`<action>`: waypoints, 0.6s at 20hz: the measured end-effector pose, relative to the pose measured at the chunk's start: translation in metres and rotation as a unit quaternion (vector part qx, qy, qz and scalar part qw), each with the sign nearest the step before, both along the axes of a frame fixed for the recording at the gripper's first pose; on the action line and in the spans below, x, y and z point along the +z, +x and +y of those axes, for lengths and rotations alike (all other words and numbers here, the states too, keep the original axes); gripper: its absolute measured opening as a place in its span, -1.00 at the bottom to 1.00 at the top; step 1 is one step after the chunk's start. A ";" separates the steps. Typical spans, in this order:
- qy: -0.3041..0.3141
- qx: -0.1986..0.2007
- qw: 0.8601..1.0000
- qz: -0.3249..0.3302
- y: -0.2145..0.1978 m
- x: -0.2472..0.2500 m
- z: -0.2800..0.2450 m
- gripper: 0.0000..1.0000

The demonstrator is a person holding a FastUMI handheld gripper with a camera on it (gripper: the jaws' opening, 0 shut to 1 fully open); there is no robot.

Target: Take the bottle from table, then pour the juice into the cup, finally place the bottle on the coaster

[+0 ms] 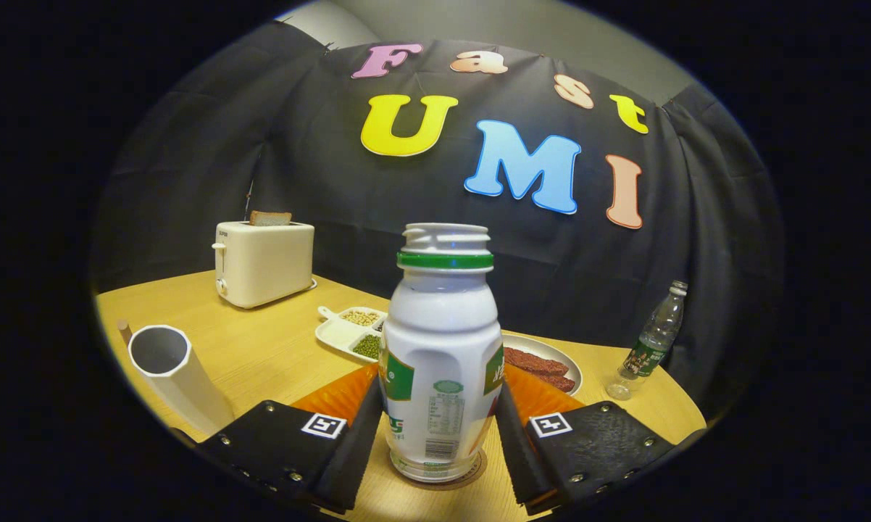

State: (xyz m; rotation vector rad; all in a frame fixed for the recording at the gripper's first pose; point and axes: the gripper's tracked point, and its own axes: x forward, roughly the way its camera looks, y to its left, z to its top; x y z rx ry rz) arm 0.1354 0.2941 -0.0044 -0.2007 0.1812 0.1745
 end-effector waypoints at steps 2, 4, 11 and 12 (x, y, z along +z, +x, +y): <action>0.008 -0.004 1.000 0.000 0.003 -0.002 -0.004 0.55; 0.032 -0.011 0.999 0.002 0.005 -0.006 -0.005 0.55; 0.049 -0.023 0.999 0.003 0.010 -0.017 -0.007 0.55; 0.050 -0.027 0.998 0.000 0.011 -0.015 -0.009 0.55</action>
